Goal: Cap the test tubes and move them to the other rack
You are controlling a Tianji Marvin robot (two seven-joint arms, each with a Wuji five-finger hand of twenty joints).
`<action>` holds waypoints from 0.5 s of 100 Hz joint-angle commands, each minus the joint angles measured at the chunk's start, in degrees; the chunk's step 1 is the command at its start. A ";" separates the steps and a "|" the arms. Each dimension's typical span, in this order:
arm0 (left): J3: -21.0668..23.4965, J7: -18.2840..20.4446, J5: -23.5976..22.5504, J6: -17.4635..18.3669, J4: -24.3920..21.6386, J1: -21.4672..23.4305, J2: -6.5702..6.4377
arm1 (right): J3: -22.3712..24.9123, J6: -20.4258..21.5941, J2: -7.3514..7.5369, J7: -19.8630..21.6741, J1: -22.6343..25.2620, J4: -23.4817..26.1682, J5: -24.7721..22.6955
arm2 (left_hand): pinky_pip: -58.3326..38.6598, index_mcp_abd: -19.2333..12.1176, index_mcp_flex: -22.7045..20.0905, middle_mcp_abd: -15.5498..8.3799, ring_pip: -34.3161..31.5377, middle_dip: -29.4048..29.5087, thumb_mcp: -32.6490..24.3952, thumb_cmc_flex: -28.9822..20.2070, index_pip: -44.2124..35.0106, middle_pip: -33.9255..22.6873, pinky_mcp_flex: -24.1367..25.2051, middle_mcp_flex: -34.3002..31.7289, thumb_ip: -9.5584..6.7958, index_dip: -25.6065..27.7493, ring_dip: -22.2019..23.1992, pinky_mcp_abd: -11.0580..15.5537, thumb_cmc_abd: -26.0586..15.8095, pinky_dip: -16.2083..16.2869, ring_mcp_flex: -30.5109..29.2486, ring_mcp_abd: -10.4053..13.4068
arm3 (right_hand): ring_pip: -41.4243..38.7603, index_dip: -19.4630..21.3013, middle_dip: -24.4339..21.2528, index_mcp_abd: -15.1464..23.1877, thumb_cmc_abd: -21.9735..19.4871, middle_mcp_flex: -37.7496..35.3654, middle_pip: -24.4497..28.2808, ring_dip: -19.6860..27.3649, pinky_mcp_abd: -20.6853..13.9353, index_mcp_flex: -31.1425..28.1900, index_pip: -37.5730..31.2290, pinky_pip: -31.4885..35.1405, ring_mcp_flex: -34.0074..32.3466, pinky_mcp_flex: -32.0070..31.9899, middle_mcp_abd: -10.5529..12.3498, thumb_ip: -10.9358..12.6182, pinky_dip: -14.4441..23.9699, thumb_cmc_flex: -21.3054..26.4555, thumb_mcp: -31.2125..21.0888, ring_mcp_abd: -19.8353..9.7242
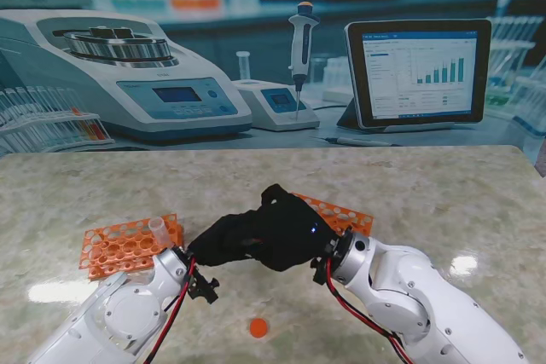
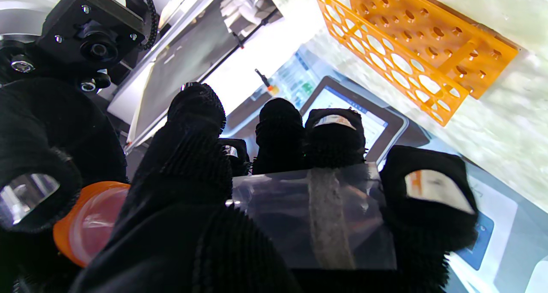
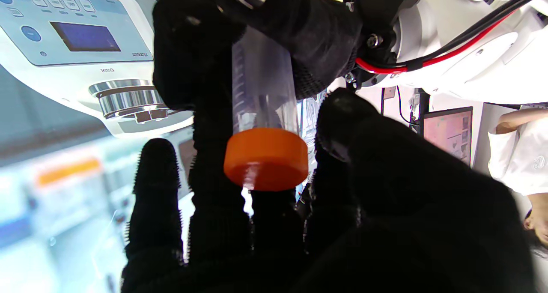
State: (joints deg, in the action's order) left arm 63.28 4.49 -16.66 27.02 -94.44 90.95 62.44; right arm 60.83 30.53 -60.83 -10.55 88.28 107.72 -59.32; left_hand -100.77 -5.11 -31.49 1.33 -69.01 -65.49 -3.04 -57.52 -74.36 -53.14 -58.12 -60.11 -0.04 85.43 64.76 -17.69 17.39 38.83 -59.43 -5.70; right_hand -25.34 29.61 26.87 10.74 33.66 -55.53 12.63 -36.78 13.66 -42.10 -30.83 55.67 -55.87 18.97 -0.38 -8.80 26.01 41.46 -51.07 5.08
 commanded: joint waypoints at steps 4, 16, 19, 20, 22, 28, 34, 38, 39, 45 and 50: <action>-0.55 0.43 0.00 0.16 -0.95 0.10 0.46 | -0.76 -0.38 -0.44 0.06 0.23 -0.02 -0.18 | -5.30 -5.67 -0.53 -2.44 -2.26 0.16 -0.40 -1.50 -1.01 0.29 -2.81 -0.24 -0.18 2.07 0.89 4.18 -4.86 -0.26 -0.46 0.74 | 11.30 -0.76 -0.79 -0.65 -1.37 1.59 -0.06 8.80 1.50 2.78 -0.46 -1.06 9.31 -1.64 1.44 0.92 -1.05 -1.72 0.86 -1.21; -0.58 0.44 -0.01 0.03 -0.97 0.10 0.46 | -0.83 -0.41 -0.44 -0.06 0.31 0.21 -0.28 | -5.21 -5.69 -0.52 -2.41 -2.24 0.16 -0.38 -1.46 -1.01 0.30 -2.73 -0.24 -0.17 2.06 0.88 4.17 -4.88 -0.28 -0.43 0.74 | 11.70 -1.09 -1.15 -0.92 -1.93 2.23 -0.17 9.17 1.86 3.22 -0.02 -1.82 10.11 -2.57 1.36 1.08 -1.50 -3.02 1.70 -0.98; -0.59 0.45 0.00 0.00 -0.97 0.10 0.46 | -0.86 -0.45 -0.43 -0.13 0.30 0.25 -0.40 | -5.20 -5.67 -0.51 -2.38 -2.24 0.16 -0.39 -1.47 -1.01 0.30 -2.73 -0.23 -0.17 2.06 0.88 4.16 -4.86 -0.28 -0.43 0.74 | 11.80 -1.14 -1.24 -1.02 -1.98 2.34 -0.20 9.28 2.00 3.22 0.06 -2.00 10.29 -2.75 1.26 1.13 -1.63 -3.28 1.92 -0.93; -0.59 0.46 0.01 -0.01 -0.97 0.10 0.46 | -0.86 -0.47 -0.42 -0.17 0.30 0.27 -0.50 | -5.20 -5.67 -0.52 -2.38 -2.24 0.16 -0.37 -1.45 -1.01 0.30 -2.72 -0.24 -0.17 2.06 0.88 4.16 -4.85 -0.28 -0.43 0.74 | 11.87 -1.15 -1.28 -1.01 -2.01 2.45 -0.25 9.33 2.03 3.23 0.10 -2.05 10.44 -2.83 1.19 1.13 -1.66 -3.44 2.03 -0.92; -0.59 0.47 0.03 -0.02 -0.97 0.10 0.46 | -0.87 -0.53 -0.40 -0.28 0.29 0.31 -0.75 | -5.20 -5.68 -0.54 -2.39 -2.24 0.16 -0.39 -1.45 -1.02 0.30 -2.72 -0.25 -0.17 2.05 0.88 4.16 -4.89 -0.28 -0.43 0.74 | 12.03 -1.20 -1.36 -0.97 -2.11 2.62 -0.31 9.43 2.13 3.28 0.21 -2.15 10.76 -3.04 1.19 1.18 -1.74 -3.72 2.20 -0.82; -0.59 0.48 0.03 -0.05 -0.98 0.10 0.46 | -0.86 -0.76 -0.33 -0.75 0.29 0.43 -1.62 | -5.18 -5.72 -0.52 -2.36 -2.23 0.17 -0.37 -1.48 -1.01 0.30 -2.71 -0.26 -0.17 2.05 0.88 4.15 -4.80 -0.28 -0.41 0.74 | 12.23 -1.29 -1.53 -1.16 -2.42 2.78 -0.38 9.65 2.28 3.37 0.54 -2.32 11.13 -3.43 1.12 1.34 -1.89 -4.53 2.67 -0.76; -0.58 0.48 0.04 -0.03 -0.98 0.11 0.46 | -0.90 -0.88 -0.32 -0.84 0.27 0.51 -1.75 | -5.15 -5.70 -0.54 -2.34 -2.22 0.17 -0.37 -1.42 -1.02 0.31 -2.67 -0.24 -0.16 2.05 0.88 4.15 -4.88 -0.29 -0.41 0.74 | 12.72 -1.33 -2.03 -1.44 -3.04 3.35 -0.70 10.33 2.35 3.48 1.60 -2.78 11.85 -3.91 1.08 2.12 -2.43 -5.34 3.23 -0.49; -0.57 0.49 0.03 -0.01 -0.98 0.11 0.46 | -1.01 -0.94 -0.36 -0.90 0.19 0.48 -1.65 | -5.11 -5.69 -0.54 -2.37 -2.22 0.17 -0.40 -1.49 -1.02 0.31 -2.64 -0.25 -0.17 2.04 0.88 4.14 -4.87 -0.29 -0.41 0.74 | 12.79 -1.31 -2.18 -1.70 -3.46 3.53 -0.79 10.49 2.44 3.59 1.97 -2.88 12.05 -4.13 0.95 2.30 -2.58 -5.93 3.51 -0.46; -0.57 0.48 0.03 -0.01 -0.97 0.11 0.46 | -1.04 -0.96 -0.36 -0.91 0.17 0.48 -1.63 | -5.11 -5.69 -0.54 -2.38 -2.22 0.17 -0.39 -1.46 -1.02 0.31 -2.63 -0.25 -0.17 2.04 0.88 4.14 -4.87 -0.30 -0.41 0.74 | 12.80 -1.31 -2.20 -1.73 -3.55 3.54 -0.79 10.52 2.46 3.64 2.08 -2.90 12.09 -4.18 0.98 2.35 -2.61 -6.06 3.57 -0.43; -0.57 0.48 0.03 0.02 -0.95 0.09 0.46 | -1.25 -1.12 -0.38 -0.92 0.01 0.47 -1.56 | -5.08 -5.70 -0.54 -2.43 -2.21 0.17 -0.40 -1.47 -1.02 0.31 -2.61 -0.26 -0.17 2.04 0.88 4.12 -4.87 -0.30 -0.41 0.74 | 13.16 -1.09 -2.81 -1.87 -4.01 4.22 -1.35 11.08 2.64 3.51 3.03 -3.38 12.79 -4.77 0.70 3.13 -3.18 -6.92 4.10 -0.24; -0.58 0.50 0.05 0.02 -0.94 0.09 0.45 | -1.44 -1.27 -0.39 -0.99 -0.14 0.43 -1.64 | -5.07 -5.71 -0.53 -2.45 -2.21 0.17 -0.38 -1.44 -1.02 0.32 -2.61 -0.25 -0.16 2.04 0.88 4.11 -4.85 -0.30 -0.41 0.74 | 13.31 -0.81 -3.34 -2.06 -4.54 4.74 -1.78 11.48 2.77 3.54 3.80 -3.55 13.12 -5.03 0.63 3.67 -3.58 -7.61 4.46 -0.10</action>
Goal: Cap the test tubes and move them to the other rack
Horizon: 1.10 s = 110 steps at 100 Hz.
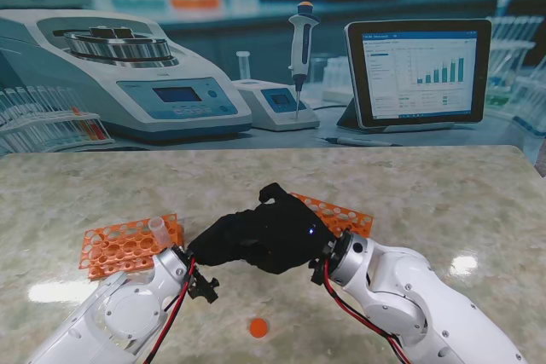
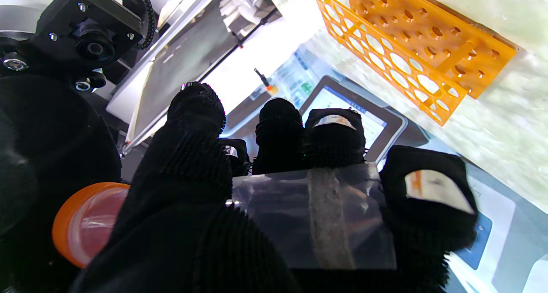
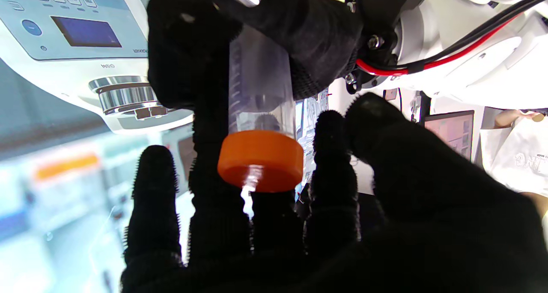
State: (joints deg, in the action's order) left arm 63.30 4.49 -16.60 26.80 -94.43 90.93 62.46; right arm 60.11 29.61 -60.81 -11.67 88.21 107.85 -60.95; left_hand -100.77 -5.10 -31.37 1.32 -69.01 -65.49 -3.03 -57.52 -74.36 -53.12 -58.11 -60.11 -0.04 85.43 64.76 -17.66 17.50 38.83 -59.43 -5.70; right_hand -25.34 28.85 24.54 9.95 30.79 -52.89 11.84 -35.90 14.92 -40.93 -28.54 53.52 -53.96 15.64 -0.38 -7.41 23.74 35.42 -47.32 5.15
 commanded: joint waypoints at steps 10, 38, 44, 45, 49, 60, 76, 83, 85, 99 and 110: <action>-0.57 0.52 0.00 0.26 -0.92 0.10 0.43 | -1.19 -0.69 -0.47 0.01 -0.44 0.10 0.09 | -5.06 -5.72 -0.63 -2.43 -2.18 0.18 -0.40 -1.45 -1.01 0.31 -2.61 -0.24 -0.17 2.03 0.87 4.06 -4.99 -0.29 -0.37 0.76 | 13.79 0.60 -2.05 -1.51 -2.48 3.02 -1.73 11.43 1.74 2.39 2.76 -1.80 12.11 -2.40 0.27 3.43 -2.06 -2.51 1.36 0.02; -0.60 0.52 0.10 0.17 -0.91 0.06 0.45 | -2.16 -1.74 -0.57 0.66 -1.62 -0.42 0.84 | -4.93 -5.70 -0.63 -2.42 -2.16 0.17 -0.42 -1.45 -1.02 0.30 -2.49 -0.27 -0.17 2.02 0.87 4.01 -5.01 -0.30 -0.38 0.77 | 14.99 1.06 -3.84 -1.84 -3.99 4.79 -3.03 13.07 2.19 3.60 4.60 -3.11 14.31 -4.30 -0.18 3.55 -3.73 -4.58 3.10 0.68; -0.62 0.56 0.13 0.12 -0.89 0.04 0.45 | -2.35 -1.97 -0.59 0.75 -1.87 -0.58 0.94 | -4.91 -5.76 -0.64 -2.45 -2.16 0.18 -0.42 -1.46 -1.02 0.31 -2.48 -0.24 -0.17 2.02 0.87 4.00 -4.97 -0.30 -0.38 0.77 | 15.21 1.12 -4.28 -1.96 -4.34 5.06 -3.27 13.44 2.31 3.62 4.80 -3.34 14.79 -4.64 -0.34 3.57 -4.10 -4.95 3.58 0.82; -0.62 0.56 0.13 0.11 -0.89 0.04 0.45 | -2.39 -2.02 -0.59 0.73 -1.91 -0.61 0.91 | -4.91 -5.76 -0.64 -2.45 -2.16 0.18 -0.40 -1.42 -1.02 0.32 -2.48 -0.24 -0.17 2.02 0.87 3.99 -4.96 -0.30 -0.38 0.77 | 15.23 1.12 -4.34 -2.01 -4.39 5.18 -3.33 13.48 2.33 3.66 4.84 -3.36 14.83 -4.68 -0.36 3.58 -4.14 -4.99 3.64 0.82; -0.63 0.57 0.17 0.07 -0.90 0.03 0.45 | -2.51 -2.15 -0.59 0.55 -2.10 -0.75 0.71 | -4.91 -5.76 -0.64 -2.45 -2.16 0.18 -0.40 -1.40 -1.02 0.33 -2.48 -0.24 -0.17 2.01 0.87 3.99 -4.98 -0.30 -0.38 0.77 | 15.19 1.14 -4.56 -1.98 -4.56 5.19 -3.34 13.65 2.37 3.75 4.97 -3.38 14.77 -4.72 -0.39 3.60 -4.33 -5.24 3.93 0.77; -0.66 0.56 0.20 -0.01 -0.87 0.00 0.46 | -2.69 -2.40 -0.59 0.66 -2.39 -0.93 0.70 | -4.90 -5.73 -0.64 -2.43 -2.15 0.18 -0.41 -1.42 -1.02 0.33 -2.48 -0.26 -0.17 2.01 0.87 3.98 -5.00 -0.29 -0.38 0.77 | 15.42 1.13 -5.25 -2.09 -5.10 5.96 -3.75 14.16 2.52 4.14 5.41 -3.67 15.45 -5.24 -0.56 3.66 -4.91 -6.01 4.72 0.99; -0.71 0.66 0.30 -0.03 -0.78 -0.09 0.45 | -2.82 -2.62 -0.63 0.59 -2.58 -1.15 0.86 | -4.89 -5.72 -0.65 -2.43 -2.15 0.18 -0.43 -1.45 -1.02 0.32 -2.48 -0.25 -0.17 1.99 0.87 3.98 -4.94 -0.27 -0.38 0.77 | 16.05 0.96 -6.44 -2.17 -6.10 7.28 -4.61 15.06 2.79 4.93 6.14 -4.52 16.69 -6.24 -0.86 3.74 -5.99 -7.15 5.92 1.20; -0.70 0.66 0.31 0.04 -0.75 -0.12 0.45 | -2.84 -2.72 -0.62 0.69 -2.67 -1.20 0.84 | -4.87 -5.72 -0.64 -2.43 -2.15 0.18 -0.43 -1.44 -1.02 0.33 -2.47 -0.26 -0.17 1.99 0.87 3.97 -4.98 -0.27 -0.38 0.77 | 16.58 0.76 -8.01 -2.34 -6.67 8.17 -5.39 16.22 2.77 5.32 6.70 -5.11 17.60 -6.57 -1.20 3.99 -7.27 -7.53 6.98 1.48; -0.70 0.67 0.32 0.06 -0.74 -0.12 0.45 | -2.86 -2.76 -0.63 0.64 -2.71 -1.24 0.83 | -4.87 -5.72 -0.64 -2.43 -2.15 0.18 -0.43 -1.42 -1.02 0.33 -2.46 -0.26 -0.17 1.99 0.87 3.97 -5.01 -0.27 -0.38 0.77 | 16.65 0.75 -8.14 -2.38 -6.69 8.34 -5.46 16.33 2.82 5.43 6.76 -5.17 17.81 -6.73 -1.26 4.00 -7.39 -7.63 7.08 1.56; -0.71 0.67 0.31 0.14 -0.69 -0.17 0.45 | -2.78 -3.09 -0.59 1.09 -2.80 -1.17 0.87 | -4.87 -5.73 -0.63 -2.40 -2.15 0.18 -0.42 -1.40 -1.02 0.33 -2.46 -0.27 -0.16 1.99 0.87 3.97 -4.95 -0.26 -0.38 0.77 | 17.46 0.26 -9.97 -2.48 -7.86 9.68 -6.32 17.83 3.01 6.55 7.63 -6.05 19.48 -7.76 -1.64 4.07 -9.09 -8.73 8.52 1.92; -0.74 0.70 0.32 0.14 -0.66 -0.20 0.44 | -2.55 -3.44 -0.59 1.59 -2.77 -1.19 1.13 | -4.85 -5.77 -0.70 -2.42 -2.15 0.18 -0.43 -1.42 -1.04 0.32 -2.45 -0.31 -0.16 1.98 0.87 3.97 -4.92 -0.26 -0.38 0.77 | 17.85 -0.03 -10.79 -2.78 -8.71 10.60 -6.72 18.61 3.26 7.34 8.10 -6.48 20.23 -8.29 -1.98 4.11 -9.91 -9.74 9.51 2.49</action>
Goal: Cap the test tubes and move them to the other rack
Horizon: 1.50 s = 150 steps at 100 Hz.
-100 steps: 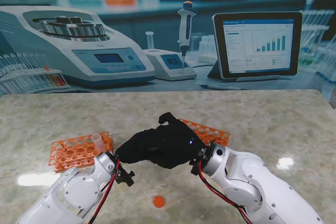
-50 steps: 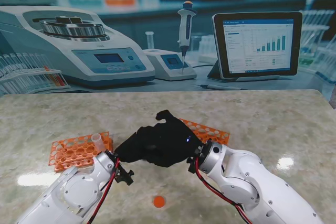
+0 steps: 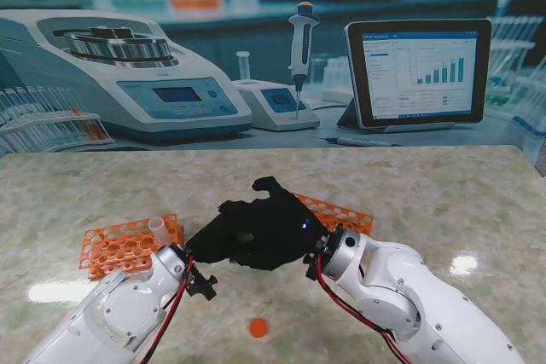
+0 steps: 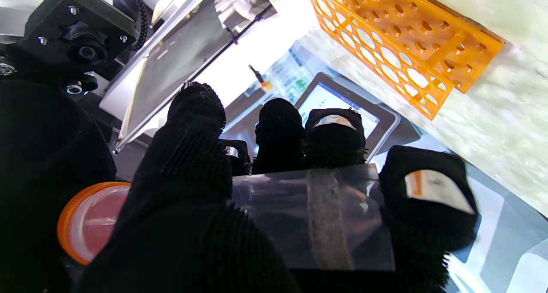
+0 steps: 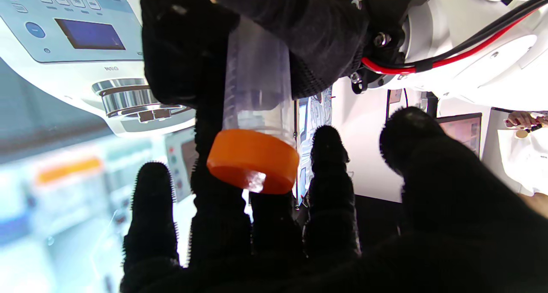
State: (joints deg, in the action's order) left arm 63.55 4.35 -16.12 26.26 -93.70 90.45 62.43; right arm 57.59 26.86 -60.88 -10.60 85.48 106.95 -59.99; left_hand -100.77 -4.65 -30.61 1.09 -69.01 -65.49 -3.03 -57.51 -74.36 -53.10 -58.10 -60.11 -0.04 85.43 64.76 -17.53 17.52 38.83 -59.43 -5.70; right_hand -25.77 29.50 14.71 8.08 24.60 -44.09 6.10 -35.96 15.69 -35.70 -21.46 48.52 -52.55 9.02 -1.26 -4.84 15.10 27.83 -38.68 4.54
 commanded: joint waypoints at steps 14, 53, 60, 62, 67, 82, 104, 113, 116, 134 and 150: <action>-0.96 0.77 -0.20 0.77 -1.35 0.28 0.48 | 0.48 -0.81 -0.59 0.32 0.17 -0.37 0.51 | -4.84 -6.21 -1.40 -2.21 -2.15 0.19 -0.45 -1.42 -1.02 0.32 -2.45 -0.26 -0.16 1.97 0.88 3.83 -5.00 -0.26 -0.38 0.77 | 18.42 -0.98 -1.77 -1.01 -3.59 2.42 -1.23 19.35 2.54 2.63 1.33 -1.74 19.36 -2.01 -1.22 1.61 -2.03 -3.29 2.12 3.48; -0.84 0.72 -0.18 0.67 -1.37 0.35 0.50 | 1.76 -0.98 -0.76 0.05 1.07 0.57 1.04 | -4.82 -6.14 -1.41 -2.18 -2.15 0.18 -0.45 -1.42 -1.02 0.31 -2.45 -0.26 -0.16 1.96 0.88 3.81 -4.94 -0.24 -0.38 0.77 | 17.99 -1.49 -2.54 -1.31 -4.88 2.47 -0.86 19.91 2.63 3.19 1.61 -1.48 19.20 -2.09 -1.26 1.80 -2.99 -4.76 4.40 3.78; -0.75 0.72 -0.16 0.66 -1.46 0.47 0.49 | 1.83 -1.04 -0.79 -0.06 1.11 0.67 1.10 | -4.82 -6.16 -1.42 -2.17 -2.15 0.18 -0.48 -1.45 -1.03 0.31 -2.45 -0.27 -0.16 1.97 0.88 3.81 -5.00 -0.24 -0.38 0.77 | 18.08 -1.68 -2.71 -1.38 -5.17 2.78 -0.99 20.02 2.66 3.73 1.90 -1.48 19.43 -2.14 -1.32 1.84 -3.14 -5.03 4.69 3.80; -0.72 0.72 -0.18 0.66 -1.51 0.53 0.49 | 1.82 -1.08 -0.81 -0.15 1.11 0.67 1.13 | -4.82 -6.16 -1.42 -2.17 -2.15 0.18 -0.47 -1.43 -1.03 0.30 -2.45 -0.27 -0.16 1.97 0.88 3.81 -5.02 -0.24 -0.38 0.77 | 18.10 -1.75 -2.77 -1.51 -5.20 2.84 -1.03 20.06 2.66 3.85 1.98 -1.48 19.48 -2.14 -1.33 1.86 -3.19 -5.05 4.77 3.89; -0.66 0.73 -0.18 0.66 -1.56 0.60 0.48 | 1.81 -1.09 -0.86 -0.35 1.08 0.62 1.27 | -4.82 -6.17 -1.40 -2.17 -2.15 0.18 -0.45 -1.40 -1.03 0.30 -2.45 -0.28 -0.15 1.97 0.88 3.81 -5.00 -0.24 -0.38 0.77 | 18.13 -1.86 -2.90 -1.47 -5.27 2.91 -1.09 20.14 2.70 3.92 2.06 -1.50 19.55 -2.22 -1.34 1.89 -3.31 -5.09 4.93 3.83; -0.56 0.73 -0.17 0.65 -1.71 0.76 0.48 | 2.09 -1.17 -0.88 -0.04 1.06 0.94 1.47 | -4.82 -6.15 -1.39 -2.16 -2.15 0.18 -0.46 -1.42 -1.02 0.31 -2.45 -0.25 -0.15 1.97 0.88 3.81 -4.99 -0.23 -0.38 0.77 | 18.42 -2.23 -3.46 -1.58 -5.54 3.49 -1.48 20.53 2.69 4.42 2.37 -1.72 20.06 -2.50 -1.41 1.96 -3.73 -5.30 5.44 4.19; -0.51 0.67 -0.17 0.72 -1.72 0.85 0.48 | 2.76 -1.29 -0.84 0.58 1.20 1.56 1.57 | -4.81 -6.15 -1.40 -2.16 -2.15 0.17 -0.45 -1.40 -1.03 0.30 -2.45 -0.26 -0.14 1.97 0.88 3.81 -4.99 -0.23 -0.38 0.77 | 18.40 -2.64 -3.94 -1.73 -5.59 3.61 -1.46 20.88 2.76 4.69 2.50 -1.73 20.11 -2.48 -1.43 2.02 -4.16 -5.34 6.00 4.25; -0.50 0.63 -0.17 0.79 -1.68 0.88 0.49 | 3.00 -1.38 -0.86 0.72 1.25 1.71 1.71 | -4.81 -6.18 -1.39 -2.16 -2.15 0.17 -0.47 -1.46 -1.02 0.31 -2.45 -0.22 -0.15 1.97 0.88 3.81 -4.98 -0.23 -0.38 0.77 | 18.40 -2.79 -4.07 -1.91 -5.58 3.70 -1.45 20.98 2.77 4.82 2.55 -1.69 20.24 -2.49 -1.56 2.04 -4.29 -5.35 6.16 4.39; -0.48 0.61 -0.18 0.80 -1.67 0.90 0.49 | 3.09 -1.40 -0.86 0.77 1.28 1.77 1.75 | -4.81 -6.17 -1.38 -2.19 -2.15 0.17 -0.46 -1.42 -1.02 0.30 -2.45 -0.21 -0.14 1.97 0.88 3.81 -5.01 -0.23 -0.38 0.77 | 18.36 -2.82 -4.10 -1.90 -5.67 3.70 -1.43 20.99 2.79 4.79 2.53 -1.68 20.18 -2.50 -1.51 2.04 -4.33 -5.39 6.19 4.32; -0.39 0.47 -0.27 0.89 -1.58 0.95 0.52 | 3.67 -1.35 -0.84 1.06 1.71 2.19 1.87 | -4.81 -6.18 -1.40 -2.14 -2.15 0.16 -0.47 -1.44 -1.03 0.29 -2.45 -0.26 -0.15 1.98 0.88 3.81 -5.02 -0.23 -0.38 0.77 | 18.30 -3.08 -4.26 -1.94 -5.83 3.84 -1.39 21.09 2.82 4.98 2.61 -1.63 20.26 -2.60 -1.53 2.05 -4.56 -5.69 6.50 4.50; -0.30 0.40 -0.29 0.97 -1.45 0.96 0.53 | 4.56 -1.13 -0.94 1.63 2.69 2.82 3.23 | -4.80 -6.18 -1.39 -2.19 -2.15 0.16 -0.45 -1.39 -1.03 0.29 -2.44 -0.22 -0.14 1.99 0.88 3.80 -5.03 -0.23 -0.38 0.77 | 18.30 -3.22 -4.34 -1.99 -6.05 4.02 -1.39 21.12 2.86 5.08 2.60 -1.63 20.42 -2.76 -1.50 2.02 -4.70 -6.27 6.89 4.57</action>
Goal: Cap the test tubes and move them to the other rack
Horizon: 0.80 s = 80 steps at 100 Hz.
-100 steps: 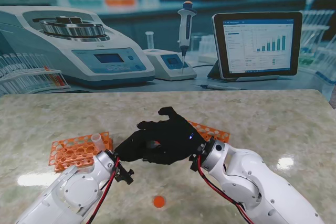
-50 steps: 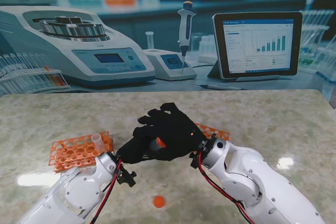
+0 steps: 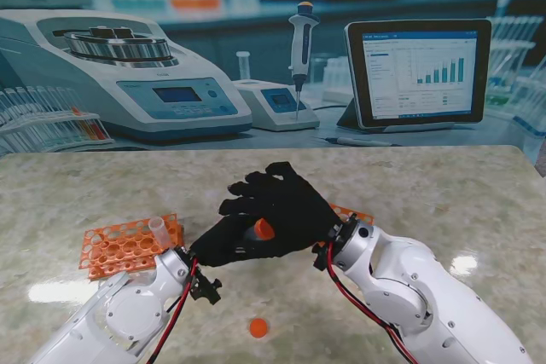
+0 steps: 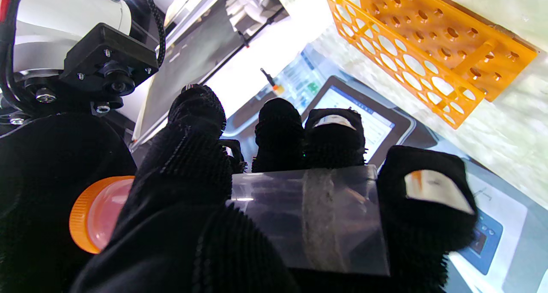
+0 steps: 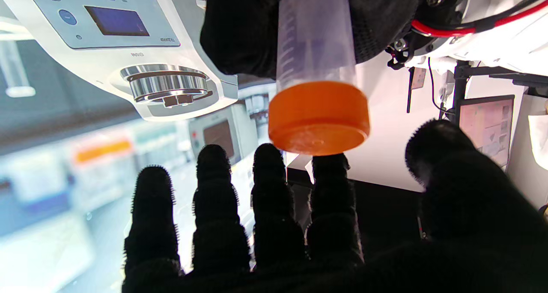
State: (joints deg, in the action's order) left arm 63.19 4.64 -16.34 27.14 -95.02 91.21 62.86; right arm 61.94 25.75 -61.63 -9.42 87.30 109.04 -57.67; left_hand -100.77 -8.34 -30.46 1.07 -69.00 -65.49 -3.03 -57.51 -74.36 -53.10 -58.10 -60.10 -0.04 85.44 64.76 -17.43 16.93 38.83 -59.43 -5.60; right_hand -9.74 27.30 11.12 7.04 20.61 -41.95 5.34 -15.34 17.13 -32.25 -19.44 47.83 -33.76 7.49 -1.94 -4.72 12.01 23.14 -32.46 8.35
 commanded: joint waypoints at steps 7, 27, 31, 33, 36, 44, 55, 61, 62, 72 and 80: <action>0.10 0.08 -0.05 0.13 -0.08 0.20 0.11 | 0.54 0.10 -0.23 0.51 1.27 0.97 1.25 | -4.80 -2.44 -1.53 -2.10 -2.15 0.17 -0.46 -1.44 -1.02 0.31 -2.44 -0.21 -0.14 1.98 0.88 3.70 -4.39 -0.23 -0.38 0.67 | 2.23 -1.07 -0.75 -1.07 -2.10 1.87 -0.60 0.49 1.48 1.63 0.58 -0.93 1.61 -1.27 -0.88 1.89 -1.64 -1.89 0.87 0.93; 0.10 0.03 0.03 0.14 0.06 0.13 0.13 | 1.25 0.83 -0.24 0.61 2.31 1.54 1.66 | -4.80 -2.50 -1.56 -2.15 -2.15 0.17 -0.47 -1.46 -1.03 0.29 -2.44 -0.23 -0.15 1.98 0.88 3.70 -4.44 -0.23 -0.38 0.67 | 2.20 -1.22 -0.76 -1.14 -2.12 2.07 -0.61 0.47 1.54 1.64 0.62 -0.93 1.79 -1.44 -0.88 1.86 -1.73 -3.04 1.34 1.14; 0.13 0.04 0.03 0.16 0.08 0.13 0.13 | 1.34 0.95 -0.24 0.41 2.48 1.61 1.53 | -4.80 -2.46 -1.57 -2.11 -2.15 0.16 -0.47 -1.44 -1.03 0.26 -2.44 -0.30 -0.15 1.98 0.88 3.70 -4.44 -0.23 -0.38 0.67 | 2.19 -1.24 -0.75 -1.18 -2.17 2.01 -0.58 0.46 1.59 1.64 0.63 -0.92 1.78 -1.43 -0.85 1.83 -1.74 -3.36 1.46 1.12; 0.14 0.04 0.03 0.17 0.09 0.14 0.13 | 1.39 1.01 -0.24 0.32 2.56 1.65 1.47 | -4.80 -2.46 -1.52 -2.10 -2.15 0.16 -0.45 -1.42 -1.02 0.26 -2.44 -0.30 -0.14 1.98 0.88 3.70 -4.44 -0.23 -0.38 0.67 | 2.20 -1.25 -0.75 -1.11 -2.14 2.02 -0.59 0.46 1.61 1.64 0.63 -0.93 1.83 -1.46 -0.82 1.82 -1.75 -3.53 1.52 1.11; 0.16 0.04 0.02 0.19 0.11 0.14 0.13 | 1.48 1.11 -0.24 0.27 2.70 1.73 1.45 | -4.80 -2.47 -1.50 -2.09 -2.15 0.16 -0.43 -1.40 -1.01 0.26 -2.44 -0.30 -0.14 1.98 0.88 3.70 -4.38 -0.23 -0.38 0.67 | 2.23 -1.27 -0.75 -1.19 -2.17 2.04 -0.59 0.47 1.62 1.63 0.64 -0.97 1.92 -1.56 -0.77 1.80 -1.76 -3.79 1.58 1.11; 0.19 0.03 0.04 0.22 0.14 0.13 0.13 | 1.74 1.44 -0.24 0.24 3.09 1.94 1.52 | -4.80 -2.47 -1.55 -2.13 -2.15 0.17 -0.45 -1.43 -1.02 0.29 -2.44 -0.21 -0.14 1.98 0.88 3.70 -4.38 -0.23 -0.38 0.67 | 2.26 -1.32 -0.76 -1.23 -2.25 2.14 -0.63 0.47 1.66 1.60 0.66 -1.00 2.03 -1.65 -0.85 1.74 -1.78 -4.48 1.76 1.16; 0.18 0.05 0.05 0.27 0.22 0.07 0.13 | 2.02 1.88 -0.26 -0.12 3.59 2.17 1.42 | -4.80 -2.42 -1.56 -2.14 -2.15 0.18 -0.46 -1.41 -1.03 0.28 -2.44 -0.28 -0.15 1.97 0.88 3.70 -4.40 -0.22 -0.38 0.67 | 2.23 -1.39 -0.74 -1.44 -2.47 2.09 -0.60 0.45 1.68 1.53 0.70 -0.98 2.02 -1.59 -0.76 1.60 -1.77 -5.79 2.08 1.25; 0.15 0.06 0.07 0.30 0.27 0.01 0.13 | 2.17 2.14 -0.28 -0.24 3.86 2.30 1.54 | -4.80 -2.42 -1.55 -2.14 -2.15 0.18 -0.46 -1.41 -1.03 0.28 -2.44 -0.28 -0.15 1.98 0.88 3.70 -4.43 -0.22 -0.38 0.67 | 2.23 -1.45 -0.75 -1.58 -2.59 2.15 -0.63 0.44 1.69 1.50 0.75 -1.02 2.03 -1.67 -0.77 1.52 -1.78 -6.55 2.20 1.19; 0.15 0.07 0.07 0.30 0.28 0.01 0.13 | 2.19 2.17 -0.29 -0.25 3.91 2.32 1.60 | -4.80 -2.43 -1.53 -2.15 -2.15 0.18 -0.46 -1.41 -1.02 0.29 -2.44 -0.25 -0.15 1.98 0.88 3.70 -4.43 -0.22 -0.38 0.67 | 2.24 -1.45 -0.75 -1.59 -2.64 2.15 -0.63 0.45 1.71 1.47 0.75 -1.03 2.06 -1.67 -0.78 1.50 -1.78 -6.67 2.22 1.17; 0.16 0.09 0.10 0.33 0.34 -0.04 0.13 | 2.41 2.49 -0.36 -0.38 4.29 2.57 1.99 | -4.80 -2.43 -1.56 -2.11 -2.15 0.18 -0.47 -1.43 -1.02 0.29 -2.44 -0.27 -0.15 1.97 0.88 3.70 -4.40 -0.22 -0.38 0.67 | 2.27 -1.55 -0.77 -1.83 -2.80 2.23 -0.68 0.45 1.70 1.47 0.84 -1.07 2.16 -1.72 -0.99 1.38 -1.77 -7.77 2.30 1.27; 0.18 0.09 0.10 0.35 0.34 -0.04 0.13 | 2.65 2.70 -0.37 -0.76 4.62 2.83 1.77 | -4.80 -2.45 -1.53 -2.15 -2.15 0.18 -0.44 -1.39 -1.02 0.30 -2.44 -0.25 -0.15 1.97 0.88 3.70 -4.37 -0.22 -0.38 0.67 | 2.19 -1.61 -0.76 -2.01 -2.83 2.15 -0.64 0.42 1.77 1.35 0.88 -1.07 1.98 -1.69 -0.84 1.28 -1.76 -8.52 2.31 1.40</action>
State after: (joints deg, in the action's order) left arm 63.33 4.58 -16.27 27.41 -94.61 91.10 62.90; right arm 64.54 28.27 -61.77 -9.84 91.25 111.12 -55.86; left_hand -100.77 -8.34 -30.46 1.07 -69.01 -65.49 -3.03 -57.51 -74.36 -53.10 -58.10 -60.10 -0.04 85.44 64.76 -17.35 16.90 38.83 -59.43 -5.61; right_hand -9.76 26.65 10.67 6.45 20.42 -40.99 5.27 -15.33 17.75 -32.24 -19.45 47.83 -33.75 6.93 -1.95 -4.69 11.41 16.81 -30.93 8.89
